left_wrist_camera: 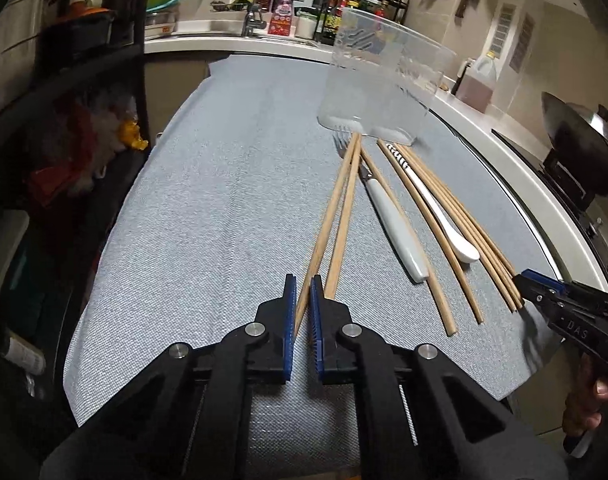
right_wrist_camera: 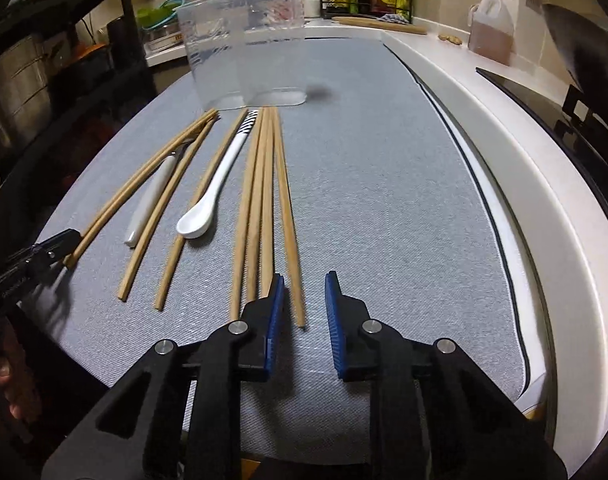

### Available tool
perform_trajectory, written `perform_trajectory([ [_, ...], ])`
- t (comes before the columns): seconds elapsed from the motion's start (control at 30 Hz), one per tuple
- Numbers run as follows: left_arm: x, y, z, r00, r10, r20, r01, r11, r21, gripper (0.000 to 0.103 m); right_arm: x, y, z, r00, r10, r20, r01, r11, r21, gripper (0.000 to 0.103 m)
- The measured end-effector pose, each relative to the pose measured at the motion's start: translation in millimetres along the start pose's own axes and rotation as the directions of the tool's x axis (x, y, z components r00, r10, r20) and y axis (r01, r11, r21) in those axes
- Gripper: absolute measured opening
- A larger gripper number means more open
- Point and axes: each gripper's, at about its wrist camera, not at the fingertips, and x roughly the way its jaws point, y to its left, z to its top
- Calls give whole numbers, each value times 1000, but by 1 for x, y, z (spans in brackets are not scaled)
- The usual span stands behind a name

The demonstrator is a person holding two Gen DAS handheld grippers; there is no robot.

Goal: Organize utensils
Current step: 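Close the left tool on one wooden chopstick while the right tool grasps another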

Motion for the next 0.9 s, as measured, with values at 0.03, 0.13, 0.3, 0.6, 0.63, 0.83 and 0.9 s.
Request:
perform_trajectory([
  [0.03, 0, -1, -1, 1000, 7, 2, -7, 1000, 16, 7, 0, 0, 0, 1000, -2, 0, 2, 1000, -7, 21],
  [0.13, 1, -6, -1, 1000, 24, 4, -25, 998, 51, 7, 0, -1, 0, 1000, 3, -2, -3, 1000, -3, 6],
  [0.3, -11, -4, -1, 997, 49, 52, -52, 997, 57, 6, -6, -6, 1, 1000, 1, 19, -2, 999, 40, 5],
  [0.6, -8, 3, -11, 999, 37, 28, -38, 999, 33, 7, -2, -15, -3, 999, -32, -14, 33, 996, 80, 8],
  [0.63, -8, 3, -11, 999, 38, 32, -39, 999, 37, 7, -2, -15, -3, 999, -31, -15, 32, 996, 82, 9],
  [0.83, -7, -3, -12, 997, 64, 47, -68, 995, 69, 7, -3, -9, -4, 999, -37, -11, 38, 997, 69, 12],
  [0.9, -7, -4, -12, 996, 73, 50, -76, 994, 77, 7, -3, -9, -4, 999, -38, -10, 39, 997, 67, 12],
])
